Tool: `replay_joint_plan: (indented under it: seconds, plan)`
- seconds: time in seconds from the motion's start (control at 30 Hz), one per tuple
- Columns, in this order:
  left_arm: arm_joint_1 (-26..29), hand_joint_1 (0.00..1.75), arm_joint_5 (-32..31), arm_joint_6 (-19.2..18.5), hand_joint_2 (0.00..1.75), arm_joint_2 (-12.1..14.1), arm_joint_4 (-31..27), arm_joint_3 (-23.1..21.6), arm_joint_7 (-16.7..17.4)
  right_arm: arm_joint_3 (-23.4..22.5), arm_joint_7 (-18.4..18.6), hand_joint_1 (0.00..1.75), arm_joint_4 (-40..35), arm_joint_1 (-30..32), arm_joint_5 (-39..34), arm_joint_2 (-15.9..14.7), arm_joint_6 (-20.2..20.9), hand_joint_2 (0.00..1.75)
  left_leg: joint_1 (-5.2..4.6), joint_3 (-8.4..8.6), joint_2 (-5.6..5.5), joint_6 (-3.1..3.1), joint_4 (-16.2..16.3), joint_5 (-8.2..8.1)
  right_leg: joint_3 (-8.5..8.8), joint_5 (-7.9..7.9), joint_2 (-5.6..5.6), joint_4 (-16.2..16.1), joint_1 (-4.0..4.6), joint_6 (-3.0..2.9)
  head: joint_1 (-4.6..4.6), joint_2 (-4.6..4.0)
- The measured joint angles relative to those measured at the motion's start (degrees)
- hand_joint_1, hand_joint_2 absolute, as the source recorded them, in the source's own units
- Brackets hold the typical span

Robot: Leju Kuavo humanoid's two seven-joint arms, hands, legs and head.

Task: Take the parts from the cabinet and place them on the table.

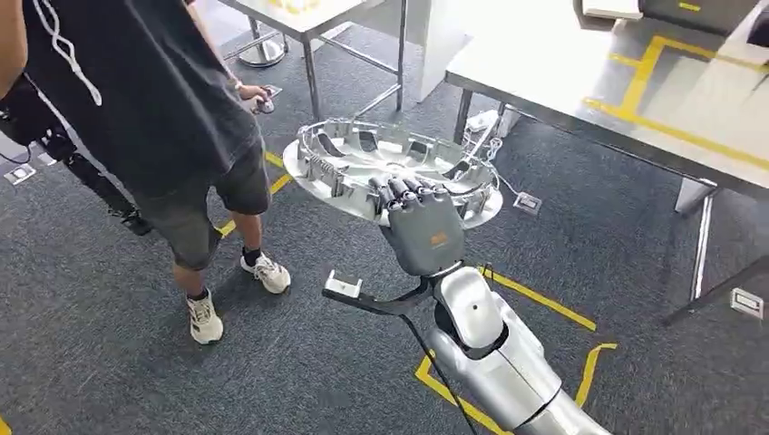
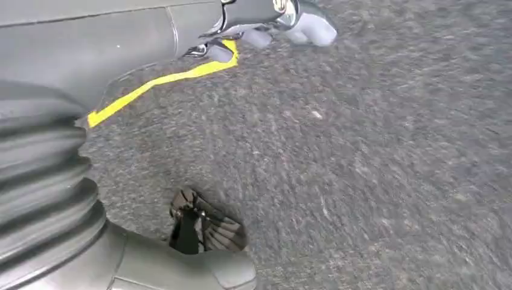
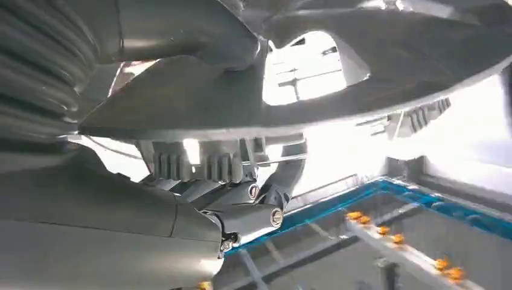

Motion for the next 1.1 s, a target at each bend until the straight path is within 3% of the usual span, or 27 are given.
replay_joint_plan:
  seconds: [0.03,0.07,0.1,0.13,0.17,0.23,0.27,0.3,0.4,0.43,0.47,0.5,0.53,0.57,0.6,0.63,0.67,0.73,0.77,0.8,0.93,0.97,1.0,1.03,1.1]
  plan:
    - [0.1,0.0,0.0,0.0,1.75,0.0,0.0,0.0,0.0,0.0,-0.1,1.75,0.0,0.1,0.0,0.1,0.0,1.75,0.02,-2.01,-1.09,-0.23,4.2,-2.09,-0.04,0.0,0.75,0.0,-0.18,0.0,-0.04,0.0]
    - [0.2,0.0,0.0,0.0,1.75,0.0,0.0,0.0,0.0,0.0,-0.2,1.75,0.0,0.3,0.0,0.1,0.0,1.75,0.08,-4.25,-1.4,-0.45,8.5,-3.84,-0.03,-0.01,1.48,0.0,-0.29,-0.01,-0.02,0.0]
    - [0.3,0.0,0.0,0.0,1.75,0.0,0.0,0.0,0.0,0.0,-0.1,1.75,0.1,0.4,0.0,0.1,0.0,1.75,0.15,-6.3,-1.42,-0.69,12.3,-4.72,-0.04,-0.02,2.4,0.1,-0.38,0.0,-0.02,0.0]
    - [0.4,0.0,-0.1,0.0,1.75,0.0,0.0,0.0,0.0,0.0,-0.1,1.75,0.3,0.4,0.0,0.1,0.0,1.75,0.27,-6.95,-1.42,-0.82,12.9,-3.93,-0.04,-0.05,3.33,0.2,-0.53,0.05,0.0,0.0]
    - [0.4,0.0,-0.2,0.0,1.75,0.1,0.0,0.0,-0.2,0.0,-0.1,1.75,0.3,0.5,0.0,0.1,0.1,1.75,0.41,-6.28,-1.46,-1.0,11.0,-1.98,-0.05,-0.15,4.23,0.4,-0.74,0.26,0.0,0.0]
    - [0.3,0.0,-0.4,-0.2,1.75,0.1,-0.1,0.0,-0.5,0.0,-0.1,1.75,0.5,0.5,0.0,0.1,0.1,1.75,1.0,-2.16,-2.53,-1.5,1.9,3.36,-0.07,-0.59,5.94,1.2,-1.3,1.02,0.0,0.0]
    - [0.3,0.0,-0.4,-0.2,1.75,0.1,0.0,0.0,-0.5,0.0,-0.1,1.75,0.5,0.5,0.0,0.1,0.2,1.75,1.66,-0.41,-5.32,-1.95,-2.3,4.56,-0.4,-0.91,6.61,1.7,-1.4,1.57,-0.02,0.0]
    - [0.3,0.0,-0.5,-0.4,1.75,0.1,0.0,0.0,-0.5,0.0,-0.1,1.75,0.5,0.3,0.0,0.2,0.2,1.75,1.78,0.07,-7.06,-1.71,-3.4,3.4,-1.19,-1.22,7.49,2.8,-1.12,2.15,-0.22,0.0]
    - [0.2,0.0,-0.5,-0.3,1.75,0.1,-0.1,0.0,-0.6,0.0,-0.1,1.75,0.5,0.6,0.0,0.2,0.1,1.75,1.19,-0.17,-4.92,-0.08,-2.7,3.55,-1.77,-0.4,9.48,2.0,-1.67,3.3,-0.13,0.0]
    - [0.2,0.0,-0.4,-0.3,1.75,0.0,-0.1,0.0,-0.6,0.0,-0.1,1.75,0.5,0.7,0.0,0.1,0.1,1.75,1.59,-0.11,-4.08,0.44,-3.0,3.8,-1.99,-0.4,9.66,2.1,-1.69,3.43,-0.18,0.0]
    - [0.1,0.0,-0.4,-0.3,1.75,0.1,-0.1,0.0,-0.5,0.0,-0.2,1.75,0.5,0.7,0.0,0.1,0.1,1.75,1.47,-0.05,-3.49,0.77,-3.0,3.84,-2.2,-0.82,5.84,3.0,-1.19,3.49,0.04,0.0]
    - [0.1,0.0,-0.3,-0.3,1.75,0.1,-0.1,0.0,-0.6,0.0,-0.2,1.75,0.5,0.6,0.0,0.1,0.2,1.75,1.34,-0.07,-2.84,1.1,-3.0,3.76,-3.46,-2.34,2.85,5.4,-0.96,3.71,0.64,0.0]
    - [0.2,0.0,-0.3,-0.2,1.75,0.1,-0.1,0.0,-0.5,0.1,-0.2,1.75,0.5,0.5,0.0,0.2,0.2,1.75,1.11,-0.09,-2.07,1.26,-3.0,3.69,-5.56,-4.57,1.55,9.7,-1.01,3.9,0.7,0.0]
    - [0.3,0.0,-0.2,-0.1,1.75,0.1,-0.1,0.0,-0.5,0.2,-0.2,1.75,0.6,0.5,0.0,0.2,0.2,1.75,0.91,-0.08,-1.14,1.39,-3.0,3.6,-8.07,-6.87,1.09,14.9,-1.04,3.91,0.7,0.0]
    - [0.4,0.0,-0.2,-0.1,1.75,0.1,-0.1,0.0,-0.5,0.2,-0.3,1.75,0.6,0.5,0.0,0.2,0.2,1.75,0.77,-0.09,-0.33,1.51,-3.0,3.53,-9.89,-8.08,0.97,18.7,-1.03,3.85,0.7,0.0]
    - [0.3,0.0,-0.2,-0.1,1.75,0.2,-0.1,0.0,-0.5,0.2,-0.2,1.75,0.7,0.5,0.0,0.2,0.2,1.75,0.63,-0.04,0.52,1.61,-3.0,3.45,-10.66,-7.98,0.97,20.2,-1.0,3.7,0.74,0.0]
    - [0.3,0.0,-0.1,-0.1,1.75,0.2,-0.1,0.0,-0.5,0.2,-0.2,1.75,0.8,0.5,0.0,0.2,0.2,1.75,0.47,0.06,1.23,1.66,-3.0,3.38,-9.99,-6.74,0.94,18.8,-0.9,3.43,0.74,0.0]
    - [0.2,0.0,-0.1,0.0,1.75,0.1,-0.1,0.0,-0.4,0.2,-0.2,1.75,0.8,0.4,0.0,0.2,0.2,1.75,0.16,0.48,2.77,1.77,-3.0,3.09,-4.8,-2.11,0.06,9.3,-0.29,2.3,0.74,0.0]
    - [0.1,0.0,-0.1,0.0,1.75,0.0,-0.1,0.0,-0.3,0.2,-0.2,1.75,0.8,0.3,0.0,0.2,0.2,1.75,0.05,0.76,3.46,1.72,-3.0,2.93,-1.77,-0.41,-2.22,3.9,0.41,1.33,0.79,0.0]
    - [0.1,0.0,-0.1,0.0,1.75,-0.1,-0.1,0.0,-0.3,0.2,-0.2,1.75,0.8,0.1,0.0,0.2,0.2,1.75,-0.24,0.84,4.08,1.47,-3.1,2.79,-1.38,-1.49,-4.48,2.9,1.01,0.59,0.55,0.0]
    - [-0.1,0.0,-0.2,-0.1,1.75,-0.4,0.0,0.0,-0.1,0.0,-0.2,1.75,0.7,-0.2,0.0,-0.1,0.0,1.75,-0.06,1.78,6.85,0.33,-3.9,2.62,-1.42,-0.86,-1.57,1.6,1.32,0.0,0.7,0.0]
    - [-0.2,0.0,-0.2,-0.1,1.75,-0.4,0.0,0.0,-0.2,-0.1,-0.2,1.75,0.8,0.1,0.0,-0.1,0.0,1.75,0.14,1.95,5.45,-0.1,-3.6,2.21,-0.29,-0.09,-0.88,0.4,0.34,0.04,0.68,0.0]
    - [-0.1,0.0,-0.2,-0.3,1.75,-0.4,-0.1,0.0,-0.2,-0.1,0.0,1.75,0.8,-0.1,0.0,-0.1,0.0,1.75,0.09,1.3,2.01,-0.32,-1.8,1.03,0.0,0.0,-0.24,0.1,0.17,-0.2,0.55,0.0]
    - [-0.1,0.0,-0.2,-0.5,1.75,-0.4,0.0,0.0,-0.2,-0.1,0.0,1.75,0.9,-0.2,-0.1,0.0,0.0,1.75,0.16,-0.36,-0.05,-0.49,1.6,-0.87,-0.04,0.17,0.39,0.1,0.0,-0.51,0.42,0.0]
    - [0.1,0.0,-0.1,-0.5,1.75,-0.3,0.0,0.0,-0.1,-0.1,-0.2,1.75,1.0,0.0,0.0,0.0,0.0,1.75,0.27,-4.57,-1.31,-0.86,9.7,-4.15,-0.06,0.07,2.06,0.2,-0.09,-0.61,0.35,0.0]
